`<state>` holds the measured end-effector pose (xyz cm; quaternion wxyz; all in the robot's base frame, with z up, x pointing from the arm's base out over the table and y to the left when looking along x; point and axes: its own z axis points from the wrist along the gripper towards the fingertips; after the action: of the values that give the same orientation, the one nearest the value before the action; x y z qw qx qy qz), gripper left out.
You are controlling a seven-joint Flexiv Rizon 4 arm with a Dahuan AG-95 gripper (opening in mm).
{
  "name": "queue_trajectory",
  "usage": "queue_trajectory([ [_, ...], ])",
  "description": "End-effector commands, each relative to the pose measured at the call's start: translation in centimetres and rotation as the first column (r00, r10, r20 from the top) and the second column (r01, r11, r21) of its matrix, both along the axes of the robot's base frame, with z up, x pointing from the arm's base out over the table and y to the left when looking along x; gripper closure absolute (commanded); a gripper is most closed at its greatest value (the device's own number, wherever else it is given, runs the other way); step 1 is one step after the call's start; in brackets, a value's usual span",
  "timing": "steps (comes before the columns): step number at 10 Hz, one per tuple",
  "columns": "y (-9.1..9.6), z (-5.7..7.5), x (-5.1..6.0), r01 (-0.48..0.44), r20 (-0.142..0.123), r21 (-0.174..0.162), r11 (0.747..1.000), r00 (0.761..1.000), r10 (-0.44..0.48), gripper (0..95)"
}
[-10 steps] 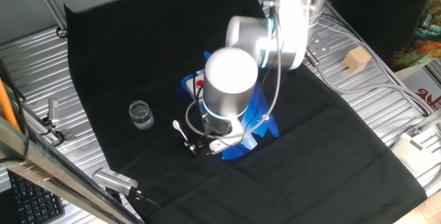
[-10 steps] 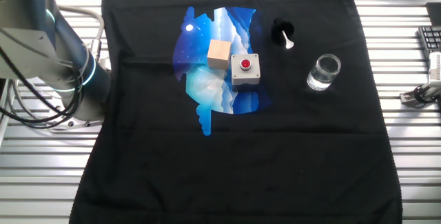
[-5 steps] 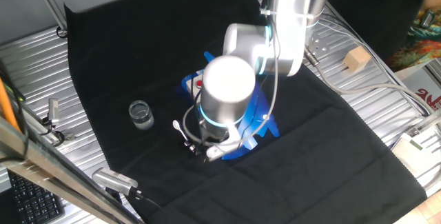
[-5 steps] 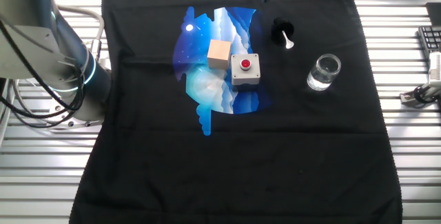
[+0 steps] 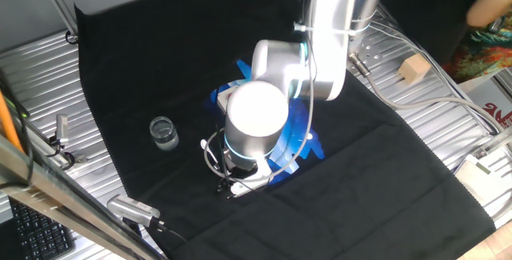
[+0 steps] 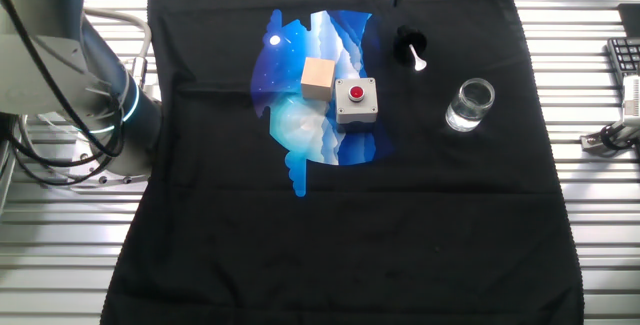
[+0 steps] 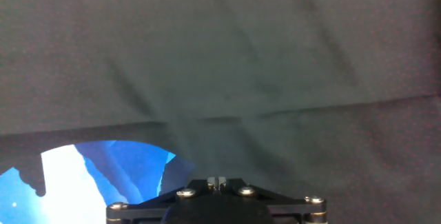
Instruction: Screw the lid onto the jar
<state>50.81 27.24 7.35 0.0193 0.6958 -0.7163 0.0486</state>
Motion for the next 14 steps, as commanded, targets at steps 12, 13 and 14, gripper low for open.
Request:
queue_trajectory([
  [12, -1.2, -2.1, 2.8, -0.012, -0.018, -0.154, 0.988, 1.000, 0.010, 95.0],
  [13, -1.3, -2.3, 2.8, -0.012, -0.018, -0.162, 0.987, 1.000, 0.009, 95.0],
  [14, -1.3, -2.5, 2.8, -0.012, -0.018, -0.166, 0.986, 1.000, 0.009, 95.0],
])
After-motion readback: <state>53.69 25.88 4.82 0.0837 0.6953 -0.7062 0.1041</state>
